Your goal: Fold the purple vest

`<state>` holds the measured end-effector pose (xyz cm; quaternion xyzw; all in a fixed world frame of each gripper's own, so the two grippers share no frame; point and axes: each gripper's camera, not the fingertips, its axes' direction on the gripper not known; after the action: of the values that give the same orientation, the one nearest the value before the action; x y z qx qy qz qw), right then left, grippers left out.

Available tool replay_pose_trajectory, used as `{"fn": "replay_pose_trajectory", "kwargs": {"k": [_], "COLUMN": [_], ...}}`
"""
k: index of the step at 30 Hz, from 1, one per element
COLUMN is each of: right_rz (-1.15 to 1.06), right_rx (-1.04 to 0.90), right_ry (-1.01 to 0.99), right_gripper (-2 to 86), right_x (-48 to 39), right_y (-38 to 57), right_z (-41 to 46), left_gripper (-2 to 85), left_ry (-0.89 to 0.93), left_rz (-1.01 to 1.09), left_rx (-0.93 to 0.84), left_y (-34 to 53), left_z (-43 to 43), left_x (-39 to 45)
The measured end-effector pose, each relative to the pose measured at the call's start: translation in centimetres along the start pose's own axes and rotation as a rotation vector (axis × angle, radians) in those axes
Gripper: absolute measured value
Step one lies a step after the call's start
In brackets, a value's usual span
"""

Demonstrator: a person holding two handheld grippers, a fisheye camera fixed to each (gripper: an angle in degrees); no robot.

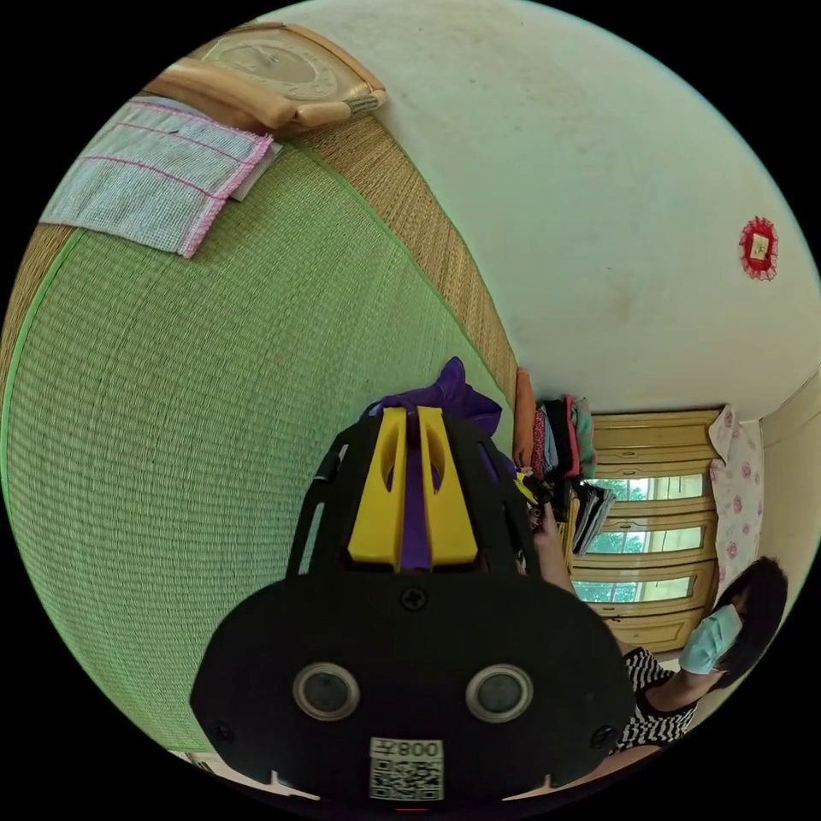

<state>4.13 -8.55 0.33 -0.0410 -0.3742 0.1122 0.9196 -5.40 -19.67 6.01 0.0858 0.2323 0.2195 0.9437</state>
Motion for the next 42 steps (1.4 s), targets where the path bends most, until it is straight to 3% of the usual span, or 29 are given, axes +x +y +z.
{"fn": "replay_pose_trajectory", "kwargs": {"k": [12,17,20,24,27,35,37,42], "right_rz": [-0.11,-0.322,-0.437,-0.504,-0.551,-0.548,-0.528,-0.392], "right_rx": [0.111,-0.021,-0.119,-0.153,-0.137,-0.163,-0.058,-0.126], "right_ry": [-0.084,-0.039,0.099,0.441,0.505,0.462,0.451,0.457], "right_gripper": [7.8,4.5,1.9,0.4,0.2,0.2,0.2,0.1], "right_x": [-8.0,-19.5,-26.9,-32.7,-34.9,-39.8,-41.2,-39.3], "right_y": [3.0,3.7,3.5,3.2,4.1,3.6,3.1,0.2], "right_z": [-0.7,6.6,14.1,22.7,25.6,25.5,23.4,24.5], "left_gripper": [6.9,2.2,0.8,0.3,0.2,0.0,0.0,0.0], "left_ry": [0.102,0.006,-0.097,-0.218,-0.423,-0.298,-0.273,-0.457], "left_rz": [0.048,0.258,0.357,0.36,0.349,0.444,0.501,0.508], "left_rx": [0.148,-0.047,-0.135,-0.126,-0.116,-0.063,-0.066,-0.201], "left_y": [-2.6,-1.6,-1.9,-3.3,-4.2,-2.2,-1.4,-1.7], "left_z": [0.1,5.3,9.7,12.7,13.8,12.2,12.2,14.6], "left_x": [4.5,12.5,16.9,19.8,20.8,26.5,28.6,30.3]}}
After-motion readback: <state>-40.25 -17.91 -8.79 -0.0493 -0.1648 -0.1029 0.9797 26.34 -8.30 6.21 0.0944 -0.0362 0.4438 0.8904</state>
